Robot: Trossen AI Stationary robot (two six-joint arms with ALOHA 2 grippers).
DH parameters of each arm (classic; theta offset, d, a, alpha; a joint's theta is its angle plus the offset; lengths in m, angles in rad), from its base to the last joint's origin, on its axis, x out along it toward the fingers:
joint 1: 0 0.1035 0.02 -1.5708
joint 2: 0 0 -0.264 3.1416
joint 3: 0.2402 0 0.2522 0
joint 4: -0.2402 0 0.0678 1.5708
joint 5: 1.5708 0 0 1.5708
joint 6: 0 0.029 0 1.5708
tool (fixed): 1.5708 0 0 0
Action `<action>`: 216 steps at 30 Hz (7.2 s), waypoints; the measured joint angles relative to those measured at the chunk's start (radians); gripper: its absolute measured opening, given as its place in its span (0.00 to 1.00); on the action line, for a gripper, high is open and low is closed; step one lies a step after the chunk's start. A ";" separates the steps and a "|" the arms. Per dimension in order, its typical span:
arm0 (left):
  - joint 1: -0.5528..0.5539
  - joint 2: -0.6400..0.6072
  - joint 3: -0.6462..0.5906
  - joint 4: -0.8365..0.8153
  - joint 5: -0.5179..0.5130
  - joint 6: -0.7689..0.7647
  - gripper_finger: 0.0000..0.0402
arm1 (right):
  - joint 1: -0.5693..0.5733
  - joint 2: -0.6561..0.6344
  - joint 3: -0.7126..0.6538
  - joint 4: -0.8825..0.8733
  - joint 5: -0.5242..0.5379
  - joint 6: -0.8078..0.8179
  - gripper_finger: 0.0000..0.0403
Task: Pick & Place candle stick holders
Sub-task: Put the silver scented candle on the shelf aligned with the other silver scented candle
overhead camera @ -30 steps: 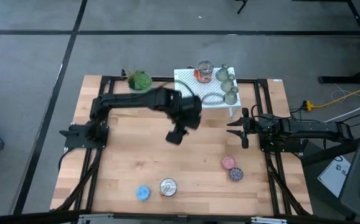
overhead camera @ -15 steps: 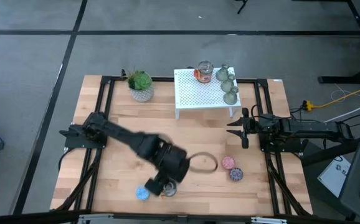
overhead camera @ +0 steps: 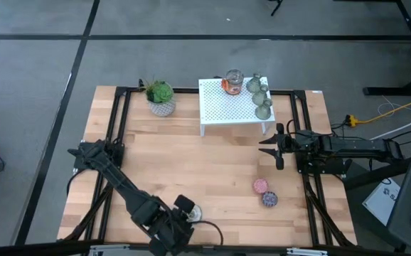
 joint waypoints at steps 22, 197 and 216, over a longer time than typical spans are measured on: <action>0.010 0.000 -0.308 0.122 -0.154 0.113 0.33 | 0.000 0.000 0.000 0.000 0.000 0.000 0.34; 0.998 -0.084 -0.149 0.606 0.149 1.026 0.00 | 0.000 0.000 0.000 0.000 0.000 0.000 0.34; 1.029 -0.177 -0.149 0.445 0.066 0.983 0.06 | 0.000 0.001 0.000 0.000 0.000 0.000 0.34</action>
